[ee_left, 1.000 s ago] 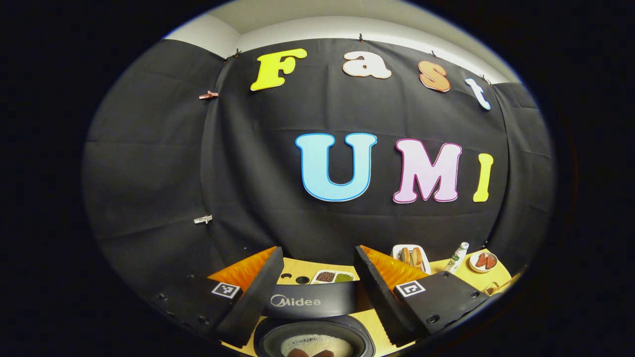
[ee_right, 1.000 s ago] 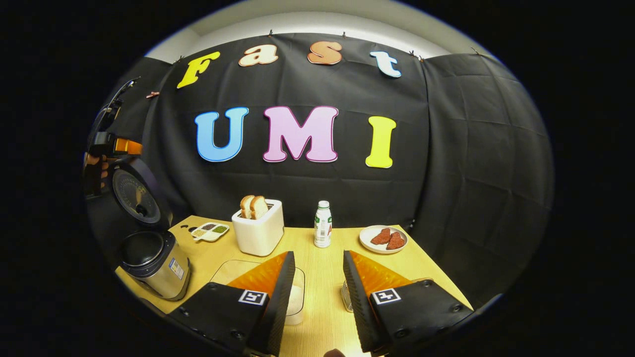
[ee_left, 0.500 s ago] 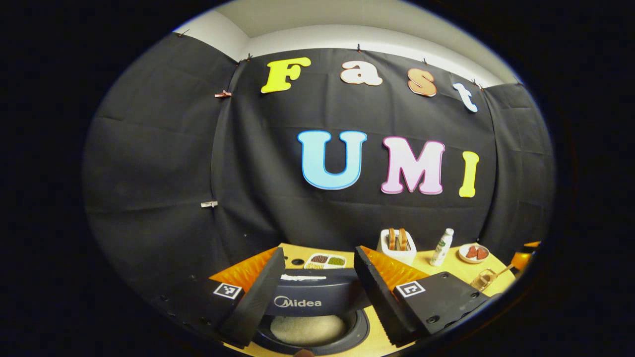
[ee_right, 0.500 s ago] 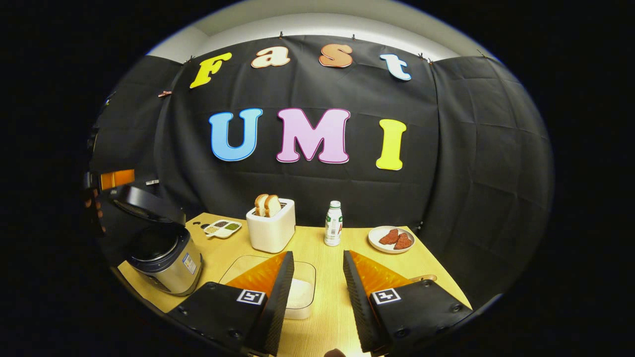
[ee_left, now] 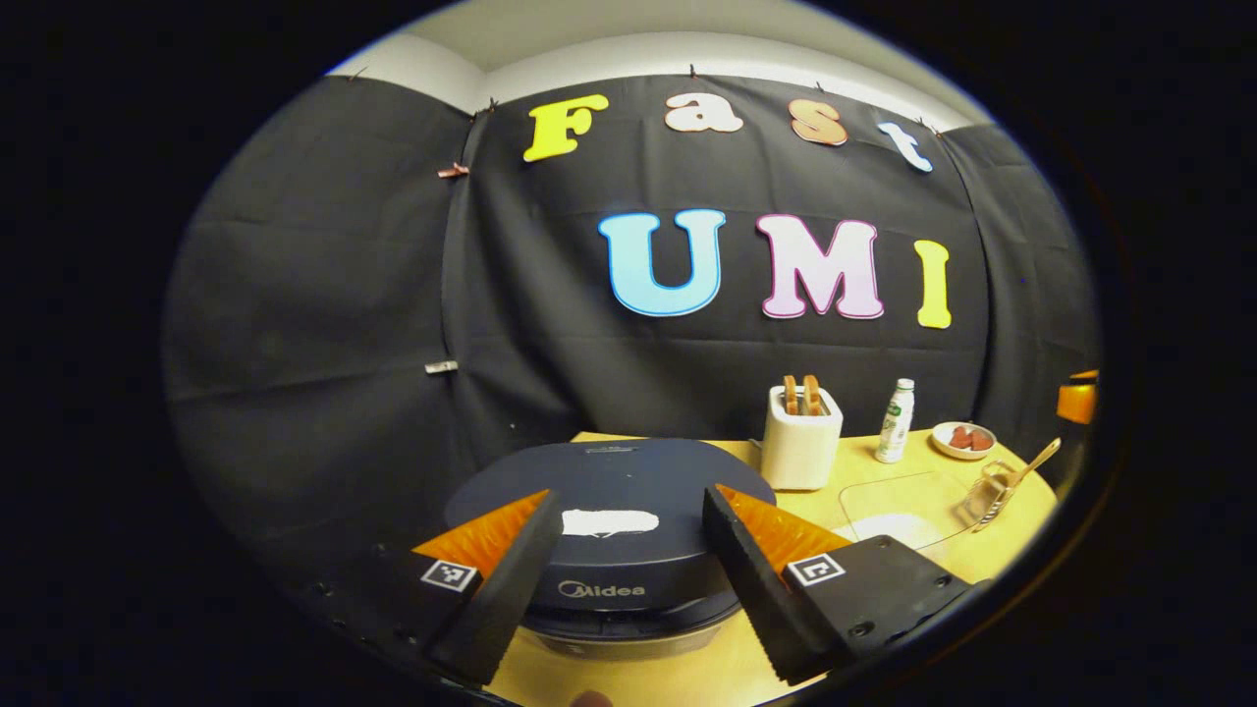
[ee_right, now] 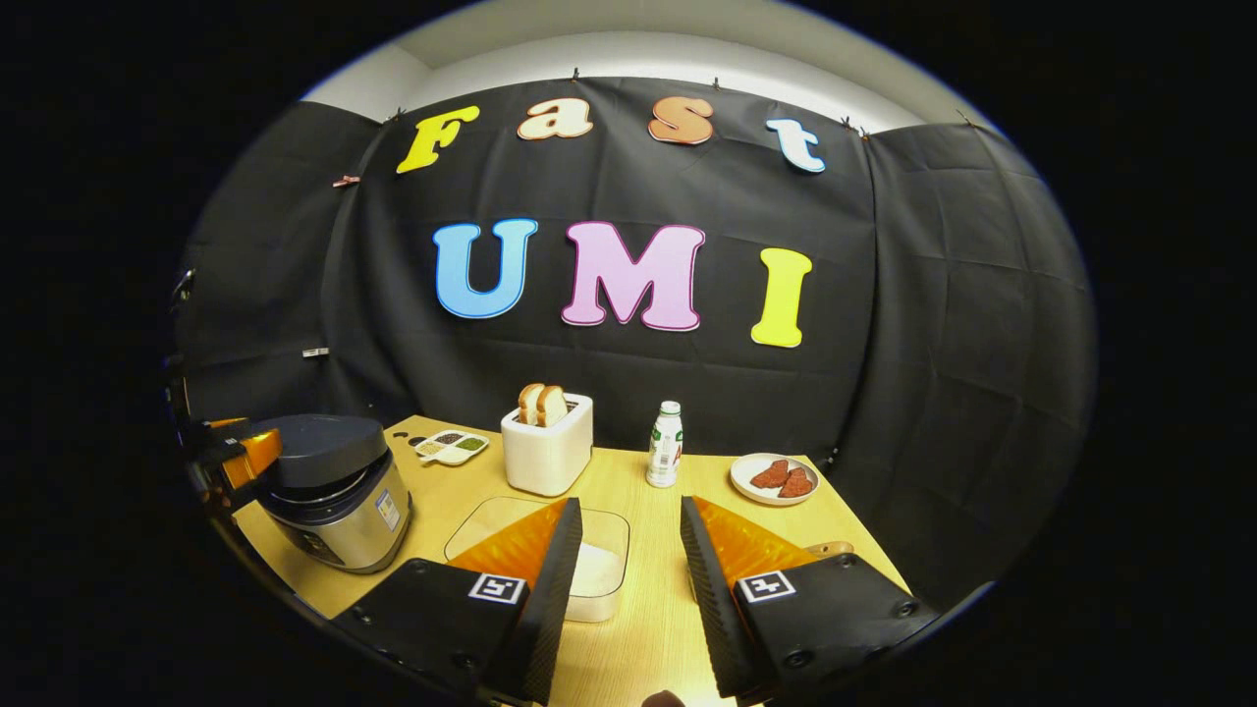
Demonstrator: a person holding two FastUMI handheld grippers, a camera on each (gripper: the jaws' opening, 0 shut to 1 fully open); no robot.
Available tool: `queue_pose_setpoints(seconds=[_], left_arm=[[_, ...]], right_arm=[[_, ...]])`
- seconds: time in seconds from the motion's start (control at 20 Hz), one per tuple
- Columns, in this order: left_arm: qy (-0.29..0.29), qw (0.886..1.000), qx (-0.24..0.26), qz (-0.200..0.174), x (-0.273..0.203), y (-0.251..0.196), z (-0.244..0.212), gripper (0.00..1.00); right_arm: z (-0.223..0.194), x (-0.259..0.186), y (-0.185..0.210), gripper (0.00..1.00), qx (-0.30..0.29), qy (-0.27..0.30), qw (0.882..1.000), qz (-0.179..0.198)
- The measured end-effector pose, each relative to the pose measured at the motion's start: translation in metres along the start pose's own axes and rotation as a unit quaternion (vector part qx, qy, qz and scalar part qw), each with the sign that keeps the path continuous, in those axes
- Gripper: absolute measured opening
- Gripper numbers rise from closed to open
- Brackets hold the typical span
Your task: Close the left gripper, press the button to open the rice cooker; take a wooden spoon from the chopstick holder with the right hand, scoop a spoonful of rice and pour it into the rice cooker, then put the wooden spoon back into the chopstick holder.
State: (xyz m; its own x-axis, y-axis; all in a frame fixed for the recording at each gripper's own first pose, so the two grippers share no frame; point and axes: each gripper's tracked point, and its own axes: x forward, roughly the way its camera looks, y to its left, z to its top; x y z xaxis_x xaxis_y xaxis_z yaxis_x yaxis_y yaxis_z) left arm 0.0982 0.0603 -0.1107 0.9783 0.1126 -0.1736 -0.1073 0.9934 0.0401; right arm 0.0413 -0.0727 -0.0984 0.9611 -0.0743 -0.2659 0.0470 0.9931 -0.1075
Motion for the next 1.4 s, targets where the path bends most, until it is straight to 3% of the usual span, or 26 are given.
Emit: queue_pose_setpoints(seconds=[0.2, 0.7, 1.0, 1.4], left_arm=[[0.041, 0.999, -0.019, 0.006, -0.002, -0.003, -0.041, 1.00], [0.002, 1.000, -0.002, 0.008, -0.005, -0.003, -0.049, 1.00], [0.010, 1.000, 0.010, 0.004, -0.003, -0.008, -0.043, 1.00], [-0.048, 0.999, -0.021, -0.009, -0.033, -0.031, 0.055, 0.97]], right_arm=[[-0.001, -0.008, 0.000, 0.64, -0.006, 0.001, 1.000, 0.001], [0.004, -0.013, 0.013, 0.67, -0.006, -0.006, 1.000, 0.013], [0.007, -0.016, 0.015, 0.70, 0.000, -0.008, 1.000, 0.013], [0.025, -0.006, 0.032, 0.83, 0.029, -0.023, 0.999, 0.025]])
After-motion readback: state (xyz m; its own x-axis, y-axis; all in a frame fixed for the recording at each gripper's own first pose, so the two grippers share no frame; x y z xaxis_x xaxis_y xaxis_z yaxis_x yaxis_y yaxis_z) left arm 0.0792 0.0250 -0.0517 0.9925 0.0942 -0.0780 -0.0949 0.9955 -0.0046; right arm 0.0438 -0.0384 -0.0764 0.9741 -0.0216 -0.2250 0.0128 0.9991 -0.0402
